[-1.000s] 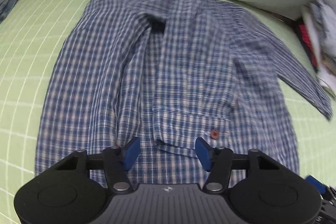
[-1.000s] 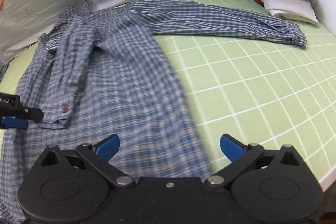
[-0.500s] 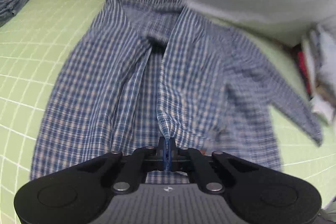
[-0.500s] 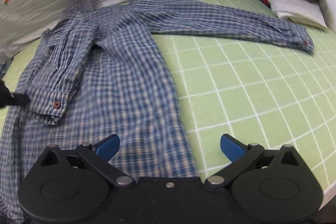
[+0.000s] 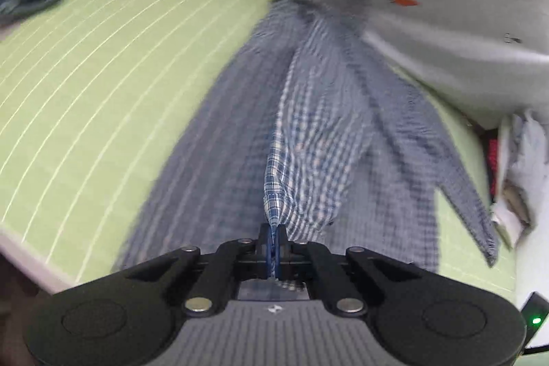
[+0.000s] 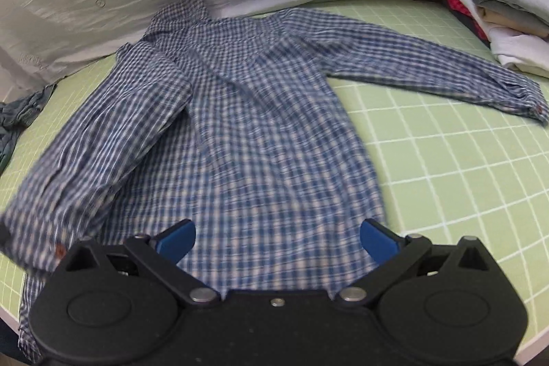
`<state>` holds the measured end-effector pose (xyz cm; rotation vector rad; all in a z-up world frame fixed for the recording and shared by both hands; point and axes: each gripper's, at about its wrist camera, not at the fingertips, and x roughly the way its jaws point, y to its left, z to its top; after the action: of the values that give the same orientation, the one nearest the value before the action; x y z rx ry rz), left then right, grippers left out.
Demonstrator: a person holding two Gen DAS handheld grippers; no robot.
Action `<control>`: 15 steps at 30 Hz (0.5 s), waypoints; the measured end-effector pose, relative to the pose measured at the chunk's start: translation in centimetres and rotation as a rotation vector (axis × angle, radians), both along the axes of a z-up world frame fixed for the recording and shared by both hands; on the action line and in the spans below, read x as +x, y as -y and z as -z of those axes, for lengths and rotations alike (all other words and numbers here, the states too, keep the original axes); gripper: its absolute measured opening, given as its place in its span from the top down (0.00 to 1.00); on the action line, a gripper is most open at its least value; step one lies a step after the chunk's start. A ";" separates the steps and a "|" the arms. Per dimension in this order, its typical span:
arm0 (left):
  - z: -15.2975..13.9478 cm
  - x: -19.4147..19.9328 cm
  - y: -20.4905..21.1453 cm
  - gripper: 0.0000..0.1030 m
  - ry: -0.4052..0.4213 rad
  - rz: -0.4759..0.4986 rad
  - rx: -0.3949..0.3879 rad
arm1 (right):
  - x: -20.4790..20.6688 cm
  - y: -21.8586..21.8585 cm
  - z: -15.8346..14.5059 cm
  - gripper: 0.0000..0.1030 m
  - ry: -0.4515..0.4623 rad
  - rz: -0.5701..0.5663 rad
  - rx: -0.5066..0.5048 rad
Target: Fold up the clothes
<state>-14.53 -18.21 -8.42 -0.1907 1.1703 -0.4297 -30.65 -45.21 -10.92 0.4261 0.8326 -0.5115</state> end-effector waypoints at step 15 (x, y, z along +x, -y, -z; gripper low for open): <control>5.2 2.5 -1.0 0.83 -0.053 0.081 0.068 | 0.0 -1.5 0.7 0.00 -0.084 0.034 -0.023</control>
<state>-11.99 -17.16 -13.62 -0.0967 1.2462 -0.4574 -30.62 -43.66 -11.62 0.4003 0.9005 -0.5727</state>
